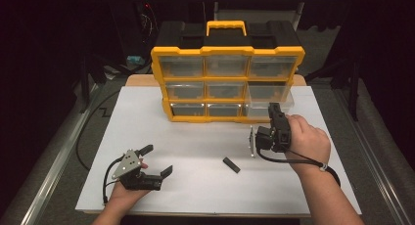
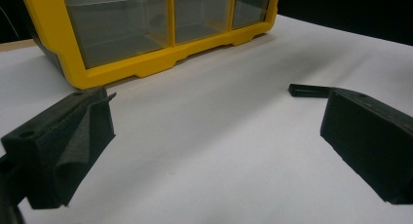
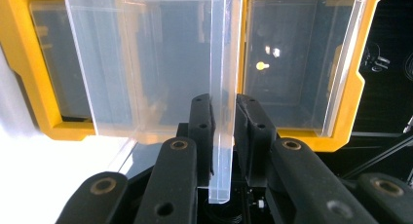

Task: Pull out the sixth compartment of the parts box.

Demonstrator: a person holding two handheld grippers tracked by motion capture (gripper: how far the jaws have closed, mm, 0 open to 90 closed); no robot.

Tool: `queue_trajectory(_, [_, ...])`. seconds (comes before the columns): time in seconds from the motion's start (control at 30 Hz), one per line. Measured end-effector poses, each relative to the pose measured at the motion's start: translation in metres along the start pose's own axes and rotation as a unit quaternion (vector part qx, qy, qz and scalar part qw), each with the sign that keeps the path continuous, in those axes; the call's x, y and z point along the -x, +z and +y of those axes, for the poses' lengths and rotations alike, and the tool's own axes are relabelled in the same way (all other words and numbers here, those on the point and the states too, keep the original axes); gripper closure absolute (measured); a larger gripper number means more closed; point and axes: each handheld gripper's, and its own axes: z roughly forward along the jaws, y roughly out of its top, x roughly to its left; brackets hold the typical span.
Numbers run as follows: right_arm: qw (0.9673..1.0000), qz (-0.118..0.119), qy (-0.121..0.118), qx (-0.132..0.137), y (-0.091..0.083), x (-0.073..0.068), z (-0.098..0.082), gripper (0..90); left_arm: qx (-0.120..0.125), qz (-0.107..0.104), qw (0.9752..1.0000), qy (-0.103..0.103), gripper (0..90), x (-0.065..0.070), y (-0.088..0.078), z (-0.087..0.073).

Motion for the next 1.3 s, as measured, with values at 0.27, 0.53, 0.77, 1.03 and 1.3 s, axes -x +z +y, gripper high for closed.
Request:
queue_trajectory(0.27, [1.0000, -0.004, 0.000, 0.006, -0.007, -0.004, 0.000, 79.0, 0.000, 0.000, 1.0000, -0.001, 0.3, 0.000, 0.000, -0.001])
queue_trajectory(0.53, [1.0000, -0.003, -0.003, 0.007, -0.010, -0.007, 0.001, 78.7, 0.000, -0.001, 1.0000, 0.000, 0.3, 0.000, 0.000, -0.001])
queue_trajectory(0.77, [1.0000, -0.001, -0.001, 0.008, -0.011, -0.009, 0.001, 78.5, 0.000, -0.001, 1.0000, 0.001, 0.3, 0.000, 0.000, -0.001])
queue_trajectory(1.03, [1.0000, -0.002, -0.002, 0.009, -0.012, -0.008, -0.003, 78.6, 0.001, -0.003, 1.0000, -0.001, 0.3, 0.001, 0.000, -0.001])
queue_trajectory(1.3, [0.9999, -0.005, -0.006, 0.011, -0.013, -0.010, -0.001, 78.6, 0.001, -0.004, 1.0000, 0.000, 0.3, 0.001, -0.001, -0.001])
